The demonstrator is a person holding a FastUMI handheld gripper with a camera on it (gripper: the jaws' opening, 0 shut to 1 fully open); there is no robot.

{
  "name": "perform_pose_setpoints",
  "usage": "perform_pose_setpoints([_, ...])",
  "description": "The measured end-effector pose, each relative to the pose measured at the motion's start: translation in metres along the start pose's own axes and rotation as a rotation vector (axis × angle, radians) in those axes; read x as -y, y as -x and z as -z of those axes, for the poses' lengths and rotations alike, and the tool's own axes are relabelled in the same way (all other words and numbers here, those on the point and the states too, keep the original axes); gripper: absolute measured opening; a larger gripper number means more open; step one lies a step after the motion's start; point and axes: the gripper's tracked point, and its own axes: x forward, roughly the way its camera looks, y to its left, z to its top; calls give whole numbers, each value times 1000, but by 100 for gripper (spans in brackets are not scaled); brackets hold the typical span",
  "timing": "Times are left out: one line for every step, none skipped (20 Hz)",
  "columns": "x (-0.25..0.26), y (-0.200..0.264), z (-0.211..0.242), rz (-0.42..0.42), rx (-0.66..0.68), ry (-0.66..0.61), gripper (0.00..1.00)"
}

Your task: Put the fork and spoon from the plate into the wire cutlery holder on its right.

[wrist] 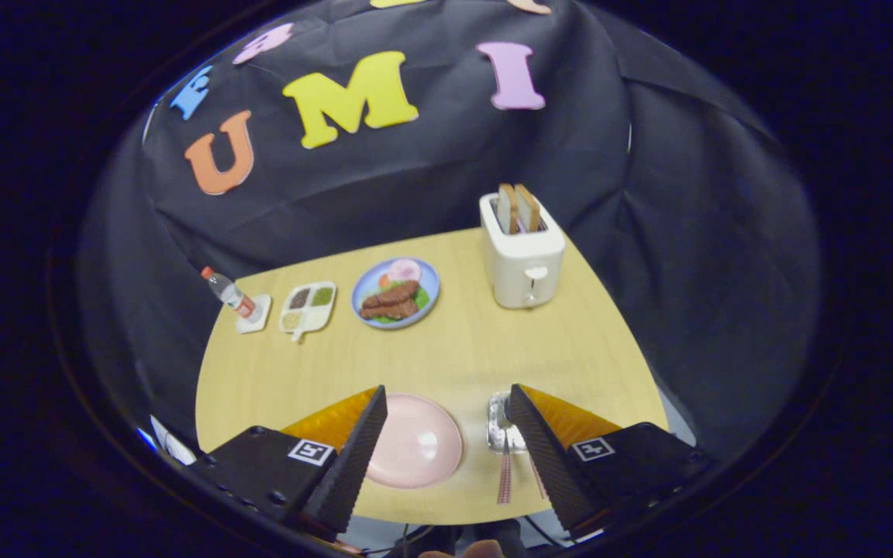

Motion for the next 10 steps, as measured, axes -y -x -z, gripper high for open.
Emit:
perform_pose_setpoints([-11, 13, -8, -10, 66, 20, 96])
perform_pose_setpoints([-21, 25, -15, -20, 124, 30, 96])
perform_pose_setpoints([-32, 37, -20, -31, 180, 40, 96])
perform_pose_setpoints([-40, 46, -22, -37, 228, 52, 96])
perform_pose_setpoints([-50, 53, -21, -46, 274, 66, 96])
perform_pose_setpoints([-57, 59, -21, -51, 313, 78, 96])
perform_pose_setpoints([-65, 64, -19, -58, 349, 84, 96])
perform_pose_setpoints([-71, 69, -15, -65, 371, 88, 96])
perform_pose_setpoints([-76, 75, -8, -67, 393, 86, 96])
perform_pose_setpoints([-79, 79, -4, -64, 410, 83, 96])
